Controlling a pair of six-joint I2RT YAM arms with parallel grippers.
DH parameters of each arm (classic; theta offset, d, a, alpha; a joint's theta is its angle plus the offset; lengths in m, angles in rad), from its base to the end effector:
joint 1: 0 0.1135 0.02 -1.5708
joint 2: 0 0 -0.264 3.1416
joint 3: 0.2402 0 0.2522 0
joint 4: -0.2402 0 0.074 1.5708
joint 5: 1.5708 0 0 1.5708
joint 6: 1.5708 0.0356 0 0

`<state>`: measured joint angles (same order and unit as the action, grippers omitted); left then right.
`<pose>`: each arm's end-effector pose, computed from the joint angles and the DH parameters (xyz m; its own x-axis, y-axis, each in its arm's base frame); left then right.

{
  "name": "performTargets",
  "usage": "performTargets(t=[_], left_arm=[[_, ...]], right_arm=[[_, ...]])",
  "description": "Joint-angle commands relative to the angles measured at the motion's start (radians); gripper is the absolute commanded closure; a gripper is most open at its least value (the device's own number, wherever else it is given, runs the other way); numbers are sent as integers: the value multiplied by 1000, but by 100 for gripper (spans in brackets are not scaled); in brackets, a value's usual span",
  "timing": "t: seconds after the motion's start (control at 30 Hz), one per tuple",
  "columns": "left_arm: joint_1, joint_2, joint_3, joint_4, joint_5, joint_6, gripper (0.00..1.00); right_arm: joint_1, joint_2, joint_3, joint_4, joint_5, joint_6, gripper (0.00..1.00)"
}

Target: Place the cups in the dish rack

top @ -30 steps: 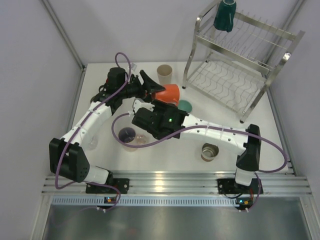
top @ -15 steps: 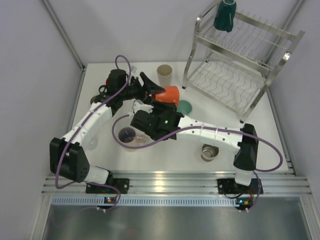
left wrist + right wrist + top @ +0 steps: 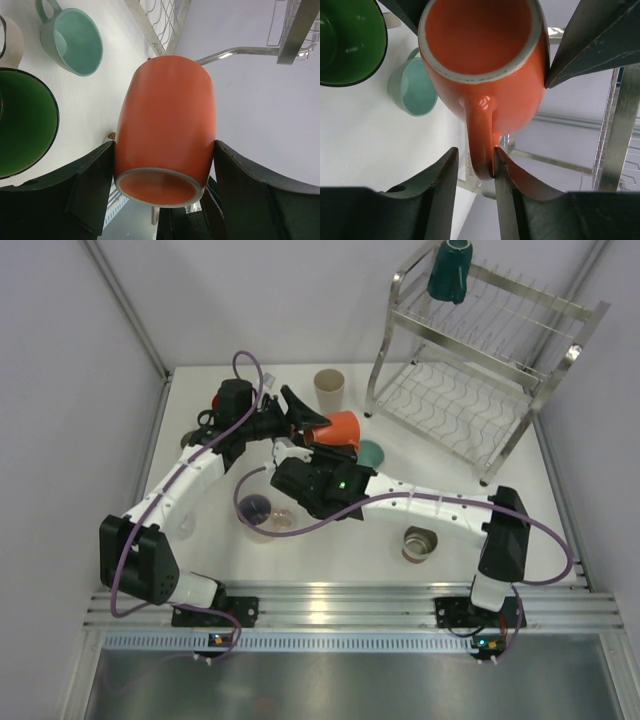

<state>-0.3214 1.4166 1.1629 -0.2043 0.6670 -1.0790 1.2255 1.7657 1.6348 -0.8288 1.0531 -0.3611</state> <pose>0.2996 -0.1230 0.3259 -0.8810 -0.4366 -0.1824 -0.0040 0.3924 -0.9198 0.1558 0.3418 0.3250 -0.1544 -0.9459 -0.2853 -0.3757 0.3233 -0.8685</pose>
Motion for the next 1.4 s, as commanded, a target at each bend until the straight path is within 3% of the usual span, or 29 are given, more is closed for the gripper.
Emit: performTargets(t=[0.0,0.1,0.4,0.57,0.67,0.93,1.07,1.23,1.37], left_arm=[[1,-30,15,91,68,-25,100],[-1,-27,12,91,72,-21,100],[-2,-24,6,91,75,-15,100],[-1,-25,11,91,75,-16,100],[-1,-24,17,91,75,-19,100],[-1,-24,49,91,63,-10,100],[-1,-22,67,91,54,-19,86],[1,-21,80,91,20,-25,59],[-1,-19,101,91,11,2,43]], right_arm=[[-14,-45,-27,138,30,-55,67],[-17,-48,-52,183,39,-99,68],[-34,-57,-75,257,68,-159,61],[-50,-55,-89,266,74,-167,76],[-52,-61,-93,270,71,-167,100],[-64,-92,-138,374,61,-187,100],[-77,-132,-187,462,54,-222,100],[-84,-166,-262,536,61,-279,100],[-86,-178,-293,566,59,-292,100]])
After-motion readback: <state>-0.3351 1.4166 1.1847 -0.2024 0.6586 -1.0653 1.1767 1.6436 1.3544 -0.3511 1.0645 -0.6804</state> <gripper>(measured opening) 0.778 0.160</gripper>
